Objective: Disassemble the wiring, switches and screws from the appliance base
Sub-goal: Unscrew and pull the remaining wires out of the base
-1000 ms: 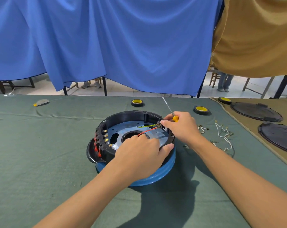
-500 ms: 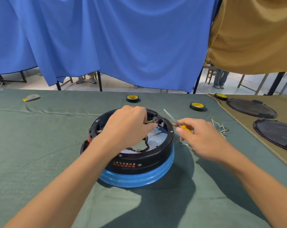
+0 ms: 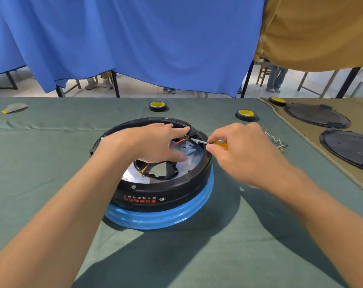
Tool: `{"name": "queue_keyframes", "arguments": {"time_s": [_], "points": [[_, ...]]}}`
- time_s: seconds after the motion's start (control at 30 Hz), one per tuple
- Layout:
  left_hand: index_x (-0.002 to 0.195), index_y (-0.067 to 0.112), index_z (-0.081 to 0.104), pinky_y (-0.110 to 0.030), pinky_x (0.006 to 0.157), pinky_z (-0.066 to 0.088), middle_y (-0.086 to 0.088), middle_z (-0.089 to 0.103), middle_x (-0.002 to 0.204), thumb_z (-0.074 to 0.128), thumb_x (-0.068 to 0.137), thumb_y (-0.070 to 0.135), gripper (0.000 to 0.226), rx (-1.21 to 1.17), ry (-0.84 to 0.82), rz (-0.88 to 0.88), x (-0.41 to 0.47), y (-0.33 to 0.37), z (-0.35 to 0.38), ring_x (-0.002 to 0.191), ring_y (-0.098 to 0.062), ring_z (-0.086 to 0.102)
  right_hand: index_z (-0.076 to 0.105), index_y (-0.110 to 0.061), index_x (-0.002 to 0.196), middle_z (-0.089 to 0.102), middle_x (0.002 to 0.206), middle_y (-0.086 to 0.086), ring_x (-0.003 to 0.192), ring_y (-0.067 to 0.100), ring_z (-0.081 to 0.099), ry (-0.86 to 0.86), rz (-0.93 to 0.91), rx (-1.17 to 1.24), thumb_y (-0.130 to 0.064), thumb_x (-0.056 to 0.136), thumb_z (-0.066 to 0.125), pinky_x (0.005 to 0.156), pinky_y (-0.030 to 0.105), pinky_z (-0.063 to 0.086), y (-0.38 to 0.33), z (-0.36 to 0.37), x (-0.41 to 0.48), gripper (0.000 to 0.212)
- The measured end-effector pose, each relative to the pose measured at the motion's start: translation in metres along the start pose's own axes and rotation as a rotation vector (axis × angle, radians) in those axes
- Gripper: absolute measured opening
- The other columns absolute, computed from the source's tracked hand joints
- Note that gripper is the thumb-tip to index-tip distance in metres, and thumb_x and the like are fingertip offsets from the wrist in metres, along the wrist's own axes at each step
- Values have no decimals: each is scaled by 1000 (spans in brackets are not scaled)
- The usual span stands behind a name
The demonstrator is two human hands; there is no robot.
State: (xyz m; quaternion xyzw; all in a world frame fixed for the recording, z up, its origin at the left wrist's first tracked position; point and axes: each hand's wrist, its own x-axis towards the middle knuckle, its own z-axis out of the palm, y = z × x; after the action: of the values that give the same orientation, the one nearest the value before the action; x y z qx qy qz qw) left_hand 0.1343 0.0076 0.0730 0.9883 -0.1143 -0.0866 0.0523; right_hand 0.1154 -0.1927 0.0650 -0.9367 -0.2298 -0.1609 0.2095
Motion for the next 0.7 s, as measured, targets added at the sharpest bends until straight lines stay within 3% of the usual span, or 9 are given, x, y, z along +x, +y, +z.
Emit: {"name": "queue_keyframes", "arguments": {"time_s": [0.2,0.37,0.53,0.6,0.7], "points": [[153,41,10,-44,118,11,3,9,163,62,85,56,87,17,32,23,6,0,1,149,-15,-5,74,-18,94,71,86,12,82,35,59,46,-48,-75,-32,95,52,75,41,52,-3,4,0,25],[151,37,26,-49,111,28,-7,36,147,63,85,52,77,70,173,50,7,-1,2,140,-29,20,70,-16,89,68,83,13,78,35,56,54,-93,-161,-30,95,47,64,32,36,-8,9,2,27],[149,42,25,-49,117,10,-6,5,162,67,81,54,81,-24,139,24,8,-3,4,149,-30,-4,69,-16,92,67,86,13,78,34,55,40,-89,-166,-29,96,48,63,31,33,-10,9,2,25],[148,43,22,-51,117,8,-3,2,164,71,77,55,87,-79,89,18,7,-4,6,149,-29,-7,69,-16,93,67,88,14,79,34,56,37,-90,-167,-28,95,49,64,32,40,-9,9,5,24],[146,48,19,-64,115,4,6,2,163,70,73,60,90,-65,71,-7,7,-5,7,149,-29,-6,72,-17,97,68,95,16,85,37,59,-1,-52,-145,-30,95,49,75,39,50,-6,10,9,26]]}}
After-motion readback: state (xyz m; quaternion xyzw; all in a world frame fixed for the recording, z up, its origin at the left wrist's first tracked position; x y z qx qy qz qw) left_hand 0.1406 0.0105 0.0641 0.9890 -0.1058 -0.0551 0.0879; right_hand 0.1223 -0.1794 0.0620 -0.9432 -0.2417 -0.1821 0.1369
